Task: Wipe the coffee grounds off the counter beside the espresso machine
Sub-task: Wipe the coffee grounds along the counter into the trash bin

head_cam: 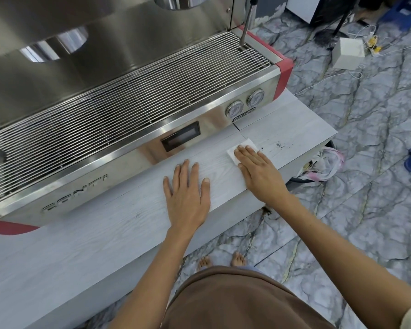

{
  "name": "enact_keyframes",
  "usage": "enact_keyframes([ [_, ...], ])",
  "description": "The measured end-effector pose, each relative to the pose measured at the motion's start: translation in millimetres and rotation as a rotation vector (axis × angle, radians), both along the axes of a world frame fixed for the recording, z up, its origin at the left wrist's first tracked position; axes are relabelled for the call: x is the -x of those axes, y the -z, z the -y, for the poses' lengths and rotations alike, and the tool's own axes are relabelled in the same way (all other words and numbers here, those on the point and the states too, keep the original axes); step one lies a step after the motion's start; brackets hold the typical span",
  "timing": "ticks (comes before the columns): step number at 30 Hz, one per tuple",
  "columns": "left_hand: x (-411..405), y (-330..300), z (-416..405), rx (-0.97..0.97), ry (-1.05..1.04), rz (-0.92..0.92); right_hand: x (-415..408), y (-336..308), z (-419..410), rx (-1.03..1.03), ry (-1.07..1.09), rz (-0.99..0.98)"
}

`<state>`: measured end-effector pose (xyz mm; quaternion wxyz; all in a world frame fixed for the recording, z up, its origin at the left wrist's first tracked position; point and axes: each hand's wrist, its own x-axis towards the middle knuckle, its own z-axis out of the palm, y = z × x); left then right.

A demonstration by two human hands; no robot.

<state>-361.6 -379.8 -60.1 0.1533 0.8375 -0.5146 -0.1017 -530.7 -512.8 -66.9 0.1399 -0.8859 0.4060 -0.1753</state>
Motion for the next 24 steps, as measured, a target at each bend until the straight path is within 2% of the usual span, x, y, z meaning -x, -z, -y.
enact_keyframes([
  [11,3.4,-2.2,-0.8,0.024,-0.027,-0.016,11.1,-13.2,7.5,-0.097,-0.065,0.150],
  [18,4.2,-2.2,-0.1,0.053,-0.058,-0.055,-8.9,-0.2,-40.9,-0.046,-0.165,0.097],
  [24,20.2,-0.3,5.5,0.060,-0.075,-0.008,-31.0,0.2,-53.4,-0.011,-0.082,0.069],
])
